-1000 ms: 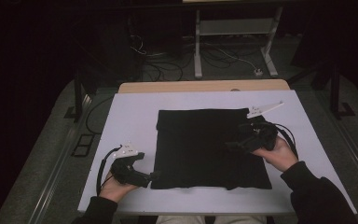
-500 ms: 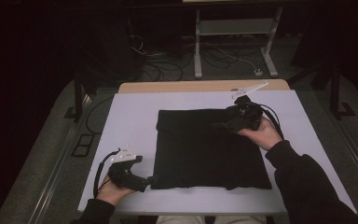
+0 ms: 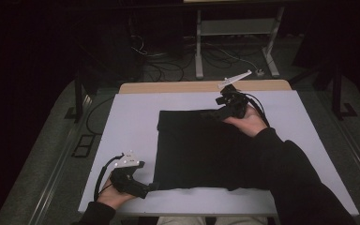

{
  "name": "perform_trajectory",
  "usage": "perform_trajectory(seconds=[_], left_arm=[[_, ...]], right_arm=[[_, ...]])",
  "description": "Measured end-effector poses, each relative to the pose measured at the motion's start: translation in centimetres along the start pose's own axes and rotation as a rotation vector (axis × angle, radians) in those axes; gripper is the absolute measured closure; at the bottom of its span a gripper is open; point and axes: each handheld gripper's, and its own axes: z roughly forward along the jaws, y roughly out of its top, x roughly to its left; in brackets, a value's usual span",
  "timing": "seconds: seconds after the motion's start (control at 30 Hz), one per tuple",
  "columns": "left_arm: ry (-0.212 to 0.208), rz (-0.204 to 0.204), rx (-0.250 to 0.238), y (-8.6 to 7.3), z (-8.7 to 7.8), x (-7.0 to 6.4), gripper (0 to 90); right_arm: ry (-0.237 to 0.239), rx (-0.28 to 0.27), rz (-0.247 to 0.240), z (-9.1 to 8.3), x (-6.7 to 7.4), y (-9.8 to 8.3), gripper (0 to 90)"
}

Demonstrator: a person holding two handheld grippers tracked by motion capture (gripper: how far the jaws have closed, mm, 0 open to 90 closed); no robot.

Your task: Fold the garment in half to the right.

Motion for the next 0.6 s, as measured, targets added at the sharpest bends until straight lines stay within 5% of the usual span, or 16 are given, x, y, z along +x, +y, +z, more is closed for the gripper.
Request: perform_trajectory(seconds=[0.6], left_arm=[[-0.034, 0.045, 0.068, -0.4, 0.9, -0.4, 0.0]], right_arm=[[0.026, 0.033, -0.026, 5.4, 0.6, 3.0, 0.0]])
